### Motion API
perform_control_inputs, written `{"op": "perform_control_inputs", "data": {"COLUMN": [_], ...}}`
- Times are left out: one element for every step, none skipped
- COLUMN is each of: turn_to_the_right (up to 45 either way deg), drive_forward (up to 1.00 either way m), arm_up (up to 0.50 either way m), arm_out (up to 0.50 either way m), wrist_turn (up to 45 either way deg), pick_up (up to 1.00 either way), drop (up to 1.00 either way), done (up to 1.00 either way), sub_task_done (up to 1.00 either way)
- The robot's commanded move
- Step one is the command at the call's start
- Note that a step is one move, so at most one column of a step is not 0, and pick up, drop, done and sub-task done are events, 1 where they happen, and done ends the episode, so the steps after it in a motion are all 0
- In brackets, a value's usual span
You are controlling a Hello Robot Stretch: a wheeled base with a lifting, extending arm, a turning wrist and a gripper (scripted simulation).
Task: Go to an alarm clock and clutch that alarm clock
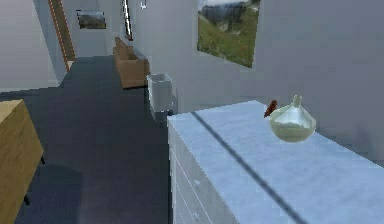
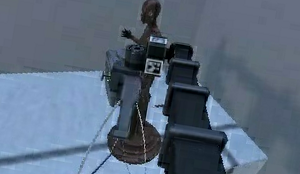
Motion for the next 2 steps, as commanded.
{"op": "perform_control_inputs", "data": {"turn_to_the_right": [0.0,0.0], "drive_forward": [0.0,0.0], "arm_up": [0.0,0.0], "arm_out": [0.0,0.0], "wrist_turn": [45.0,45.0], "pick_up": [0.0,0.0], "drop": [0.0,0.0], "done": [0.0,0.0], "sub_task_done": [0.0,0.0]}}
